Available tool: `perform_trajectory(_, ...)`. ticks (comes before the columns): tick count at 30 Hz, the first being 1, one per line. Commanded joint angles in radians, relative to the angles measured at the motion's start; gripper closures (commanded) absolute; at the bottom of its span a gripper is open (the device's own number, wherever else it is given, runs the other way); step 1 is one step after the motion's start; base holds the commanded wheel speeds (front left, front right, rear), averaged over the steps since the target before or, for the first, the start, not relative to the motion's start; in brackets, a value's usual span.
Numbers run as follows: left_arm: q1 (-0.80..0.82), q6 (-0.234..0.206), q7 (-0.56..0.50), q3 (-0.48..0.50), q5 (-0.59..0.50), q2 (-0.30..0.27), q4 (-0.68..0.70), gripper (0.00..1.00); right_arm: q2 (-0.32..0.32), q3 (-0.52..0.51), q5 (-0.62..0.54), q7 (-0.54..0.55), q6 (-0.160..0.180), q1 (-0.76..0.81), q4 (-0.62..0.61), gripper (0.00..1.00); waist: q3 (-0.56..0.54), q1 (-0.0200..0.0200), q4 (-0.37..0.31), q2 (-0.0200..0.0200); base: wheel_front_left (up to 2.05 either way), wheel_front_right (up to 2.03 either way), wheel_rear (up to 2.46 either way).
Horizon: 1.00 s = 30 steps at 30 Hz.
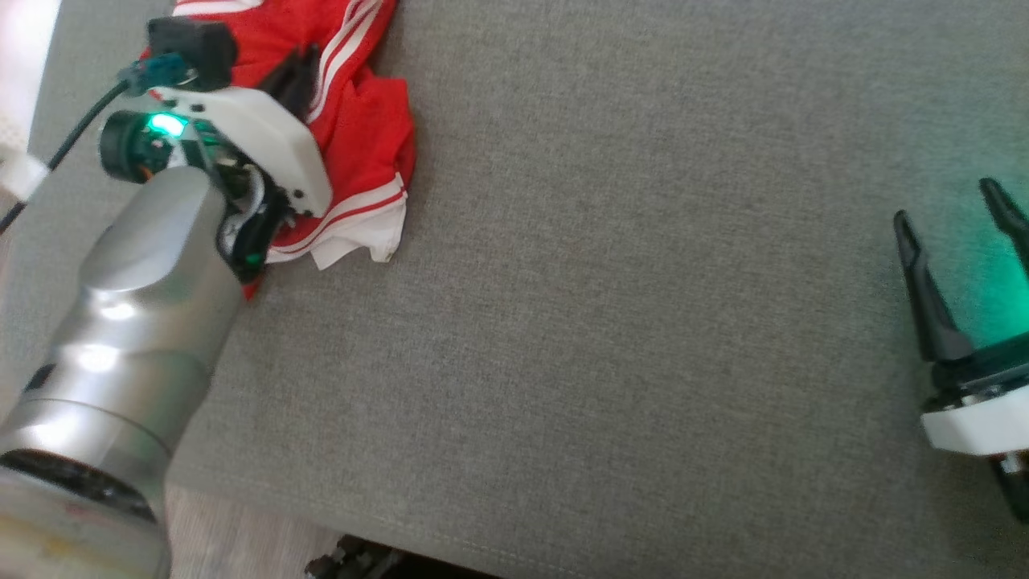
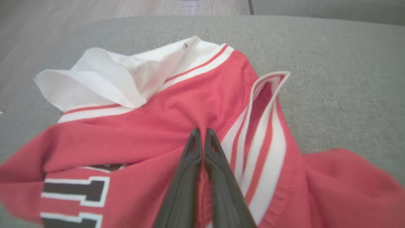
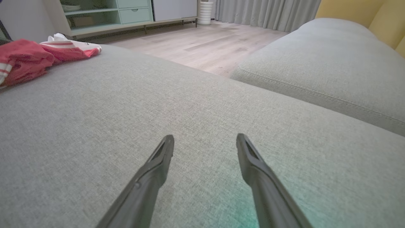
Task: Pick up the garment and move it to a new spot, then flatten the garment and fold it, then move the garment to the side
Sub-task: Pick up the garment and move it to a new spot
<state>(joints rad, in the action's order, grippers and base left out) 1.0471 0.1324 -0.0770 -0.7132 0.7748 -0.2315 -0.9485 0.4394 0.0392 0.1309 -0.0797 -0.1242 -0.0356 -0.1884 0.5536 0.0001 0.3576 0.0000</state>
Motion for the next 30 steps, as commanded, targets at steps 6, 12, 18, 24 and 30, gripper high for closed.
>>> perform_trajectory(6,0.101,-0.002,0.113,-0.037,0.030,-0.132,0.027,1.00,-0.055,0.068,0.000,-0.076,-0.007,-0.024,0.059,0.00,-0.123,-0.0001,-0.045,0.0000,0.00,0.00,0.00)
perform_trajectory(12,0.164,-0.002,0.164,-0.104,0.029,-0.182,0.081,1.00,-0.126,0.103,0.013,-0.146,-0.007,-0.028,0.166,0.00,-0.258,-0.0001,-0.101,0.0000,0.00,0.00,0.00)
perform_trajectory(18,0.194,-0.002,0.153,-0.176,0.058,-0.221,0.209,1.00,-0.206,0.143,0.025,-0.179,-0.007,-0.033,0.257,0.00,-0.401,-0.0001,-0.201,0.0000,0.00,0.00,0.00)
perform_trajectory(24,0.177,-0.002,0.120,-0.210,0.115,-0.233,0.321,1.00,-0.258,0.153,0.036,-0.182,-0.007,-0.026,0.264,0.00,-0.515,-0.0001,-0.310,0.0000,0.00,0.00,0.00)
perform_trajectory(30,0.111,-0.002,0.078,-0.230,0.190,-0.216,0.440,1.00,-0.296,0.132,0.037,-0.182,-0.007,0.009,0.244,0.00,-0.572,-0.0001,-0.435,0.0000,0.00,0.00,0.00)
